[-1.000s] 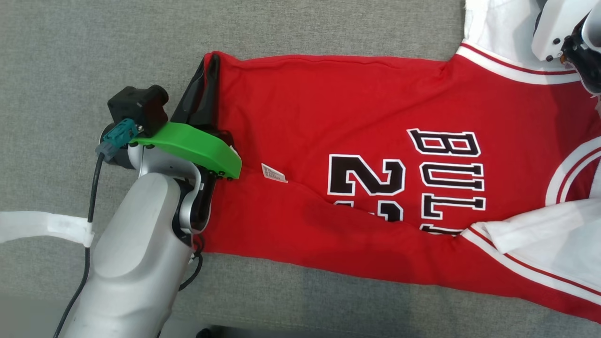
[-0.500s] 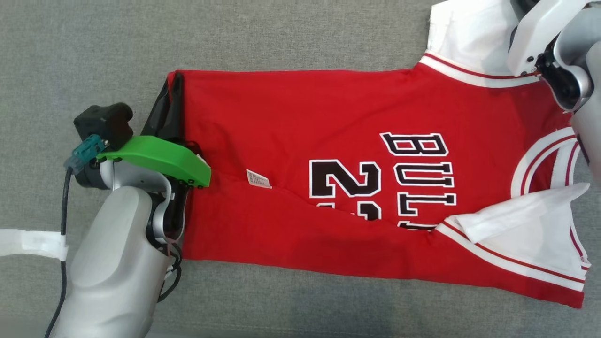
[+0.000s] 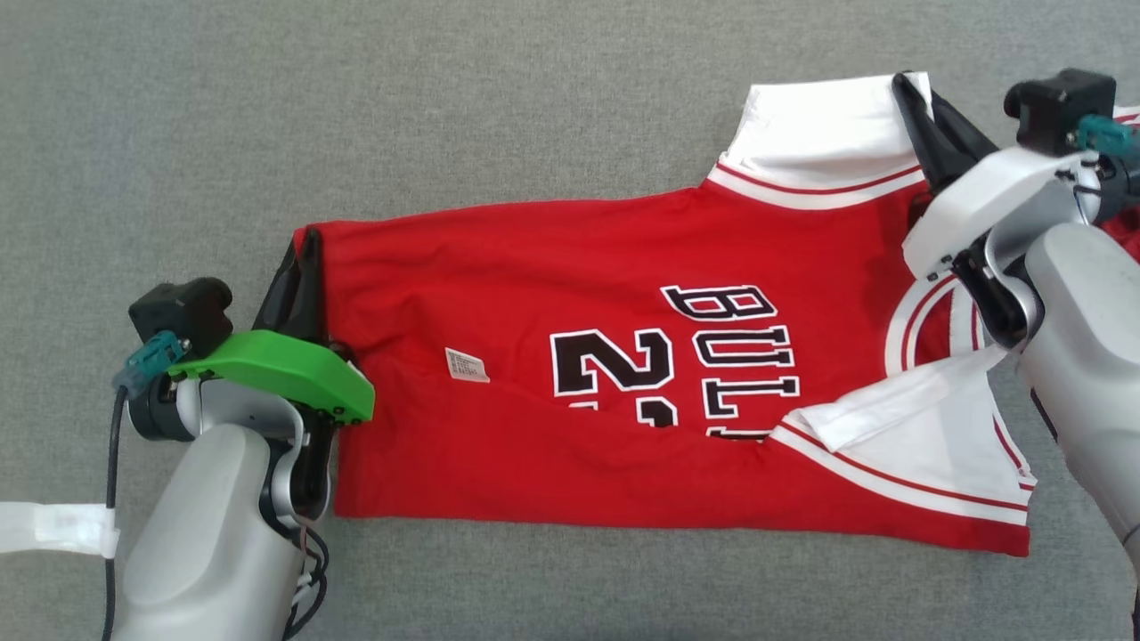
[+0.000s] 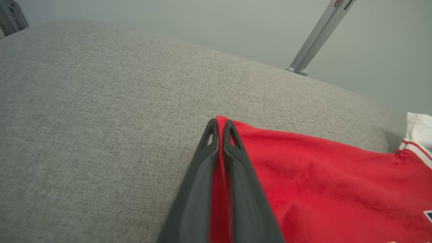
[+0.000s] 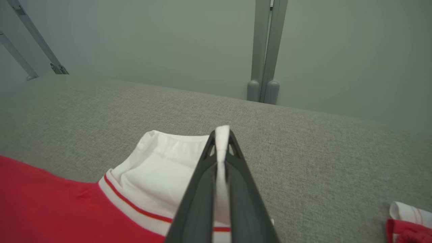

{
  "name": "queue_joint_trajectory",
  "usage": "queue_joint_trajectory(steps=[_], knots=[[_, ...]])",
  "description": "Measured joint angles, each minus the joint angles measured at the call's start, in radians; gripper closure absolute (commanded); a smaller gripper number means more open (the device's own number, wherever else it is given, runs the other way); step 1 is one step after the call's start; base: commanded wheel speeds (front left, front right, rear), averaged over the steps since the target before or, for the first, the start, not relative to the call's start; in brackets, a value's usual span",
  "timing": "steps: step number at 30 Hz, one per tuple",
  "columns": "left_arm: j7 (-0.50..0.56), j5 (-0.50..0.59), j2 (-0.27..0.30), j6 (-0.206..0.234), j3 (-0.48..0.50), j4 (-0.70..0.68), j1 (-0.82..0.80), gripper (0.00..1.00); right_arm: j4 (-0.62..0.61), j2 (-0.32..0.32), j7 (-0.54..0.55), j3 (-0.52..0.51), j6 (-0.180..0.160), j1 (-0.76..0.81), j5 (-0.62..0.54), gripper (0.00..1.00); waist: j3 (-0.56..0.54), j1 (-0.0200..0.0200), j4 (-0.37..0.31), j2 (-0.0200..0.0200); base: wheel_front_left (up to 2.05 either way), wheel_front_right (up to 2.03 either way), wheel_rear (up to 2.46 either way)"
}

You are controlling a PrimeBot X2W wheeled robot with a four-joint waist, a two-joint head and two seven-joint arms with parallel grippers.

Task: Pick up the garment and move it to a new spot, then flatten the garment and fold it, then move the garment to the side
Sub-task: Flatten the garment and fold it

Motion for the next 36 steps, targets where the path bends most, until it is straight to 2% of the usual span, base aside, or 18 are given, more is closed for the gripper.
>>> queue_joint_trajectory(steps=[4, 17, 27, 36], knots=[[0.0, -0.008, 0.0, -0.006, -0.008, 0.001, 0.041, 1.0, -0.019, -0.001, -0.095, -0.023, 0.0, 0.075, 0.014, 1.0, -0.051, 0.0, -0.013, 0.0, 0.0, 0.0, 0.0], [0.007, -0.045, 0.006, -0.008, 0.0, -0.053, 0.229, 1.0, -0.177, -0.017, -0.074, -0.094, 0.0, 0.354, 0.028, 1.0, -0.203, 0.0, -0.04, 0.0, 0.0, 0.0, 0.0], [0.021, -0.069, 0.005, 0.006, 0.0, -0.059, 0.316, 1.0, -0.275, -0.024, -0.072, -0.129, -0.003, 0.512, 0.001, 1.0, -0.225, 0.0, -0.051, 0.0, 0.0, 0.0, 0.0], [0.053, -0.071, 0.014, 0.014, 0.004, -0.031, 0.353, 1.0, -0.27, -0.002, -0.072, -0.097, -0.002, 0.589, -0.028, 1.0, -0.232, 0.0, -0.077, 0.0, 0.0, 0.0, 0.0]])
